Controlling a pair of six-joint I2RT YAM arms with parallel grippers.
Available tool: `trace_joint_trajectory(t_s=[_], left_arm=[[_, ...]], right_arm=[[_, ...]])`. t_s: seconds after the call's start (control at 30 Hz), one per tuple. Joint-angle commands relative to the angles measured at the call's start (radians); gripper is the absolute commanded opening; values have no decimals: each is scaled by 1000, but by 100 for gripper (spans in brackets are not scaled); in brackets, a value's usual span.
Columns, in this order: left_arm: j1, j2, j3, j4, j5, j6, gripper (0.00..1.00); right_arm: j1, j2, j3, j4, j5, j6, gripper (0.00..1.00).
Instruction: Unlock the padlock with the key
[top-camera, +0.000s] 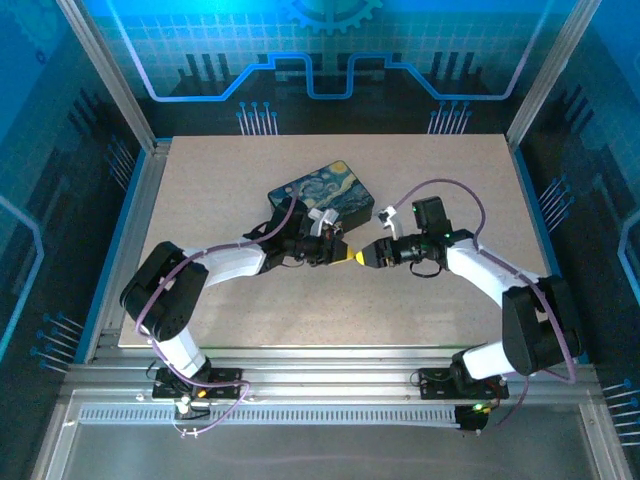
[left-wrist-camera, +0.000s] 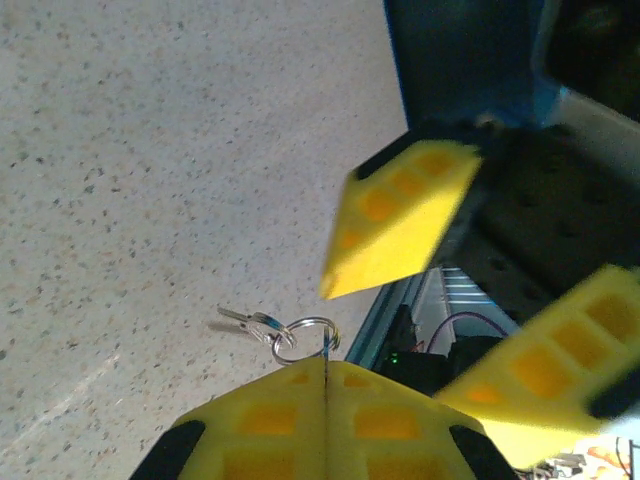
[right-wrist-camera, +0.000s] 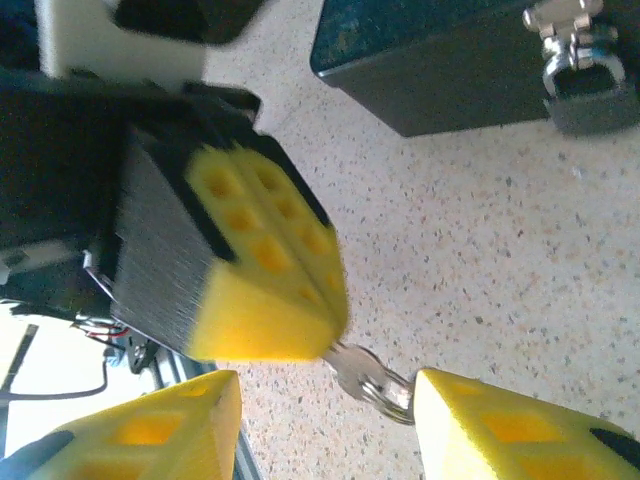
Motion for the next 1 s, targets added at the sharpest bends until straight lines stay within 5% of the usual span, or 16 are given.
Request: trace_joint_trajectory(t_s=[0.0,0.37,0.8,0.97], left_arm=[[12,-9,-15,63,61,-19,0],[15,2,-16,132,102,-60,0],[14,11,-22,168,127,-78,0],[16,30,-25,182,115,-89,0]], right_arm=[[-22,22,-30,108,-130,38,49],[-39,36,-72,252,-191,118,41],[-56,40,-98,330,-237,154,6],[-58,22,-129,400,-253,198,0]])
